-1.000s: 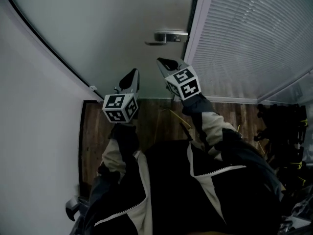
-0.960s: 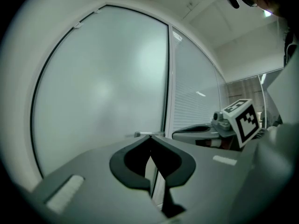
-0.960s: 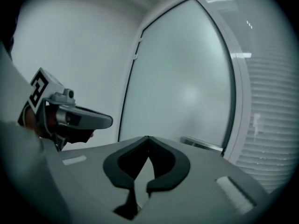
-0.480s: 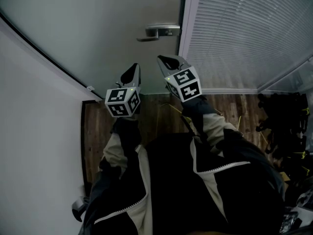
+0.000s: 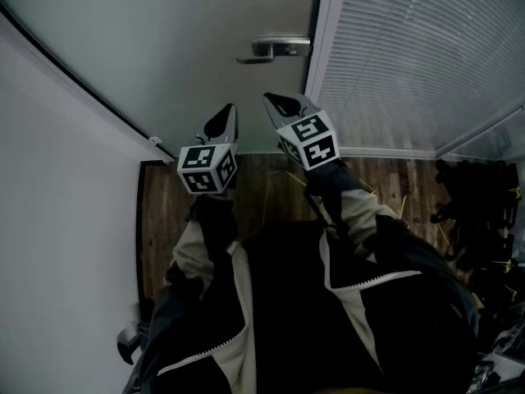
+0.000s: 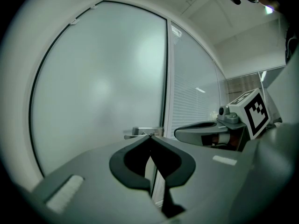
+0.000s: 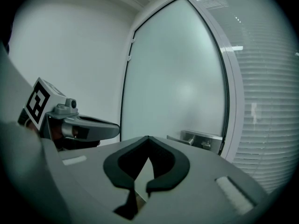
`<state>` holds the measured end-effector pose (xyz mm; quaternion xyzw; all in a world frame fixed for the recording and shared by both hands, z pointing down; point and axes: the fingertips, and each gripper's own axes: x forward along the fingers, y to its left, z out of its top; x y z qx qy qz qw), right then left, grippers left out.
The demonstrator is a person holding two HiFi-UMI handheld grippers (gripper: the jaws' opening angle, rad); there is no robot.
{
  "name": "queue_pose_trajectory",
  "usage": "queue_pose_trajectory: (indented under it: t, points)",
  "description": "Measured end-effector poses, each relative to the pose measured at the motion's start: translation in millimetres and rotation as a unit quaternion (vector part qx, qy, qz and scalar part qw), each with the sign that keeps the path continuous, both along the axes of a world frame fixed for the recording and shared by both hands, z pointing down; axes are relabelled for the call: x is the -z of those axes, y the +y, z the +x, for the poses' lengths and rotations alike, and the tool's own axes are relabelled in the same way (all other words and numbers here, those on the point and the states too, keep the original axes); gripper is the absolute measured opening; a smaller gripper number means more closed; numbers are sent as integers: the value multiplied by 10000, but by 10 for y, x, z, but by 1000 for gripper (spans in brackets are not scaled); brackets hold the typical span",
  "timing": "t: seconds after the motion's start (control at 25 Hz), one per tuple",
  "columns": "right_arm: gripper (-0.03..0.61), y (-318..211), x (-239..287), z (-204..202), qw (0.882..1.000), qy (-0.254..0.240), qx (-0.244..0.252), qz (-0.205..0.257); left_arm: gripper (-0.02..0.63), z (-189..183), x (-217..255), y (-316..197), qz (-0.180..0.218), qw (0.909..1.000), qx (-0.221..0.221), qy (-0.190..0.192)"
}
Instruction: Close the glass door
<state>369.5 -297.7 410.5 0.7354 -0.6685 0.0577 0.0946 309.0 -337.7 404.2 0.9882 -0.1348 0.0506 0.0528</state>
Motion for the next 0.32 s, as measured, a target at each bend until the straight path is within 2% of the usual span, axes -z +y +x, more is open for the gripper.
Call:
queue_pose_trajectory:
  t: [0.32]
  points:
    - [2,-23,43,-72,9999,10,82,63,0,-13,21,49,-5,10000,-72,2]
